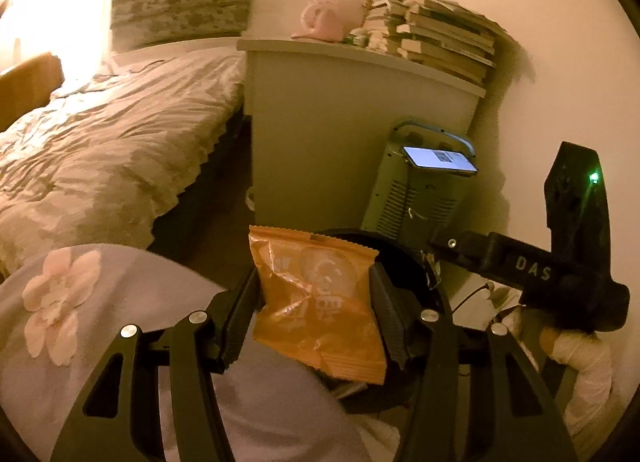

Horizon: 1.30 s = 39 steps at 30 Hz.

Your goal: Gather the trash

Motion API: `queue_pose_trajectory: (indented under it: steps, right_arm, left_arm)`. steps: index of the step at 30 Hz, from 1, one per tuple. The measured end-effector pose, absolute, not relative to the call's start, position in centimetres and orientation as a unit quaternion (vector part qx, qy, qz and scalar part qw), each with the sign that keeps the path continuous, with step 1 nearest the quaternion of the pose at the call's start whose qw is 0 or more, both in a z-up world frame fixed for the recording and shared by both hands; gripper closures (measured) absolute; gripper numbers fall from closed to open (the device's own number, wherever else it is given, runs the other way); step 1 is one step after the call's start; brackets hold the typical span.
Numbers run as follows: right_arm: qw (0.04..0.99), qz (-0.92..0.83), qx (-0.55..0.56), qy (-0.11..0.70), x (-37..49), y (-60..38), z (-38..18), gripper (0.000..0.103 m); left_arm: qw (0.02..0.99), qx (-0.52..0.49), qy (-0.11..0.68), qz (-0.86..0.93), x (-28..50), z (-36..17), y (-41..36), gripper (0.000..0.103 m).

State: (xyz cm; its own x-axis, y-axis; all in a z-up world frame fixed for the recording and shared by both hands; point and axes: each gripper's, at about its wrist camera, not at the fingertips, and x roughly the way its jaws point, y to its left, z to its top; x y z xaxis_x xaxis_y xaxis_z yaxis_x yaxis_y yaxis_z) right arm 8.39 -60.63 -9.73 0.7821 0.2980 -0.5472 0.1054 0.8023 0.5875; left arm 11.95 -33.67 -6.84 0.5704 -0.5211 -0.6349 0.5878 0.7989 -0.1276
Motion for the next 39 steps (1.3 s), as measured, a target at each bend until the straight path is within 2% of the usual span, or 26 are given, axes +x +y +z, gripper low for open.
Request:
queue_pose_trajectory:
  steps: [16,31,33,34,36,39]
  right_arm:
    - [0.871,0.012,0.349,0.346,8.0,-64.5,-14.0,0.036]
    - [0.854,-0.008,0.366,0.369,7.8,-65.7,-16.4,0.035]
    - [0.850,-0.014,0.371,0.374,7.7,-65.9,-16.6,0.034]
    - [0.849,-0.018,0.374,0.374,7.6,-66.0,-16.7,0.027]
    - [0.847,-0.023,0.379,0.371,7.2,-66.2,-16.8,0.025]
    - [0.848,-0.025,0.378,0.371,6.9,-66.2,-16.5,0.025]
  left_arm:
    - [0.861,0.081,0.362,-0.347,12.5,-9.5,-39.1,0.047]
    - [0.853,0.094,0.367,-0.359,12.6,-10.8,-41.2,0.046]
    - [0.854,0.099,0.364,-0.358,12.5,-10.9,-41.5,0.039]
    - [0.855,0.101,0.362,-0.357,12.4,-10.9,-41.6,0.035]
    - [0.861,0.102,0.353,-0.351,12.1,-10.7,-41.5,0.017]
    - [0.864,0.096,0.346,-0.353,11.9,-10.4,-41.2,0.013]
